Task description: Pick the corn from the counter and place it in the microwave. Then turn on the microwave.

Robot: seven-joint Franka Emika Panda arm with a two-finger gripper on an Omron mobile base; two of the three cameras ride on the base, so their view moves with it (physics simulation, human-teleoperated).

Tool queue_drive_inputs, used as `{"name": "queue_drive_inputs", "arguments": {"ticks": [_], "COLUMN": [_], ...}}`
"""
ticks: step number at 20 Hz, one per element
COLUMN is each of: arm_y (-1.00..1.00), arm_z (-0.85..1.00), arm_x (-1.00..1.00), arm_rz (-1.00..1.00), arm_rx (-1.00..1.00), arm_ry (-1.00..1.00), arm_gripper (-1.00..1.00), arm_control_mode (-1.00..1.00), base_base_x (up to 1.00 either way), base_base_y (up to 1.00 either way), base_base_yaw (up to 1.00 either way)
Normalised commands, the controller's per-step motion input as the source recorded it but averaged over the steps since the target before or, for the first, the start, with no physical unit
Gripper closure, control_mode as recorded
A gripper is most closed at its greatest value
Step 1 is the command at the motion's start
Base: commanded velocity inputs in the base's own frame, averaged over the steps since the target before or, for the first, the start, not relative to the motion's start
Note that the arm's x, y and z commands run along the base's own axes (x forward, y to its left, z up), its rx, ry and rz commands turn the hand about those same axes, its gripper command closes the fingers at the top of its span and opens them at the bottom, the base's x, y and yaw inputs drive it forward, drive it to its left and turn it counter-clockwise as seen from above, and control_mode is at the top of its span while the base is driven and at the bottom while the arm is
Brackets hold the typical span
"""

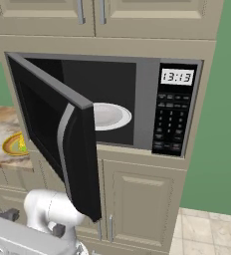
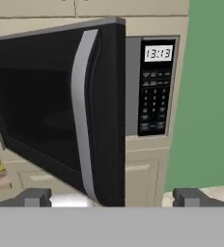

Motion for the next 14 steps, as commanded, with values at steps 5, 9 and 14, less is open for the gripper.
{"name": "queue_drive_inputs", "arguments": {"ticks": [5, 9, 14], "arm_y": [-0.15, -0.13, -0.09], "arm_z": [0.02, 0.00, 0.00], "arm_x": [0.14, 0.08, 0.04], "arm_rz": [0.13, 0.13, 0.13], "arm_rx": [0.00, 0.00, 0.00], "arm_ry": [-0.02, -0.03, -0.03], "arm_gripper": [-1.00, -1.00, -1.00], "arm_control_mode": [-1.00, -1.00, -1.00], "base_base_x": [0.00, 0.00, 0.00], "base_base_y": [0.00, 0.00, 0.00], "base_base_yaw": [0.00, 0.00, 0.00]}}
